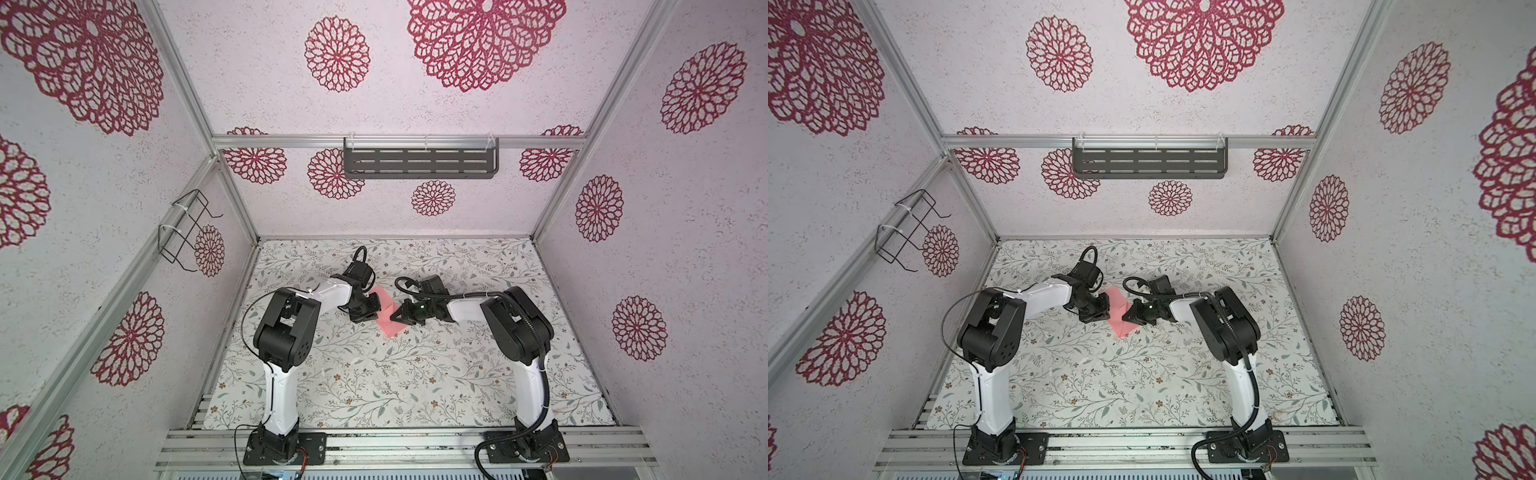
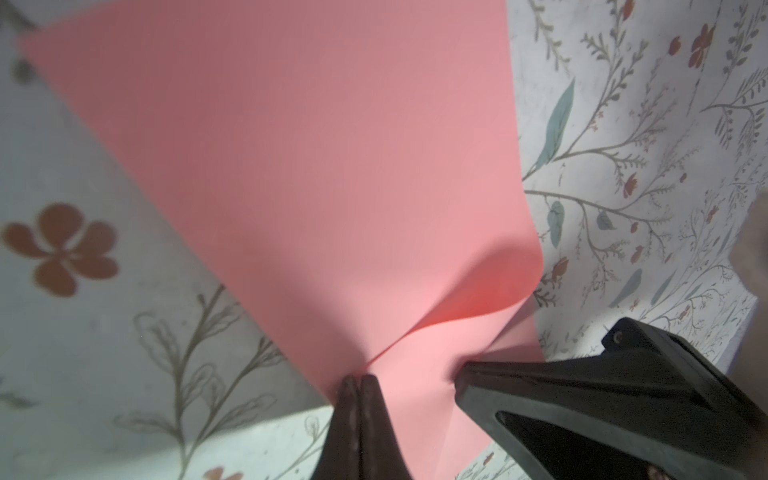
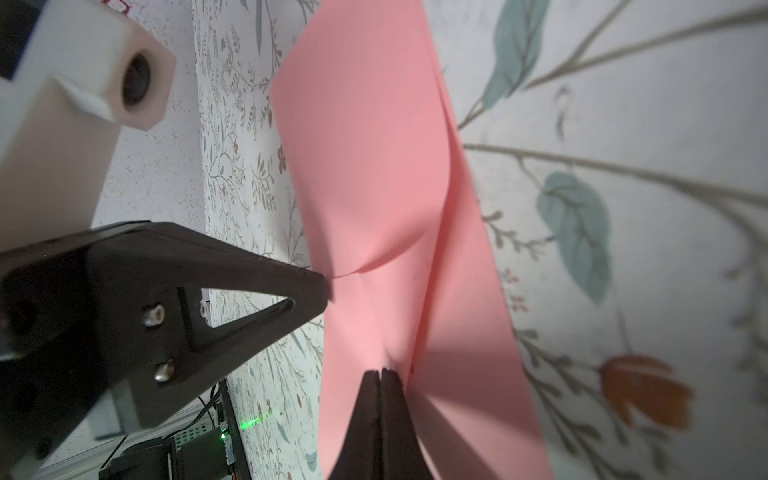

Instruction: Fold a paper plane with a square sheet of paper (pick it up from the middle)

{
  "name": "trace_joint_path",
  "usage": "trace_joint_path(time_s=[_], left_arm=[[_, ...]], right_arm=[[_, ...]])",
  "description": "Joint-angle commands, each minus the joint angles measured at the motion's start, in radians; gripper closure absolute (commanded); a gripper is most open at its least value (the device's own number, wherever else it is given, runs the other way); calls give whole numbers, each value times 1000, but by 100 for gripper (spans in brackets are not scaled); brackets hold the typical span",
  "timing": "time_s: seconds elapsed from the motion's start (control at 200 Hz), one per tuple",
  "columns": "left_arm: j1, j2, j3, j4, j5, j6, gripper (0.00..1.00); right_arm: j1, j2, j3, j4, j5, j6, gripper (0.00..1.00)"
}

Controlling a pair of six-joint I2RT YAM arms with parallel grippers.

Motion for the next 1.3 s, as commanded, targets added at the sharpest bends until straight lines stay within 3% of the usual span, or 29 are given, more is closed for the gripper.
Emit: trace_joint_path(time_s=[0.0,0.22,0.515,0.775,0.966,1.146,1.296], left_arm=[[2,94,-45,-128,-131,22,100],[1,97,-40,-132,-130,23,100],[0,99,-42,-138,-132,30,100],[-1,95,-46,-141,-136,34,100],[0,89,-46,-138,-133,32,100],[-1,89,-48,-134,-131,31,100],[-1,90,-51,-129,-126,31,100]], right_arm=[[-14,-49,-6,40,0,-25,97],[-15,11,48,74,-35,3,97],[-59,81,66,36,42,38,99],[-101,-1,52,10,100,24,99],[-52,-153,0,1,76,6,98],[24,-148,-70,64,20,144,99],[59,-120,-91,80,6,172,99]])
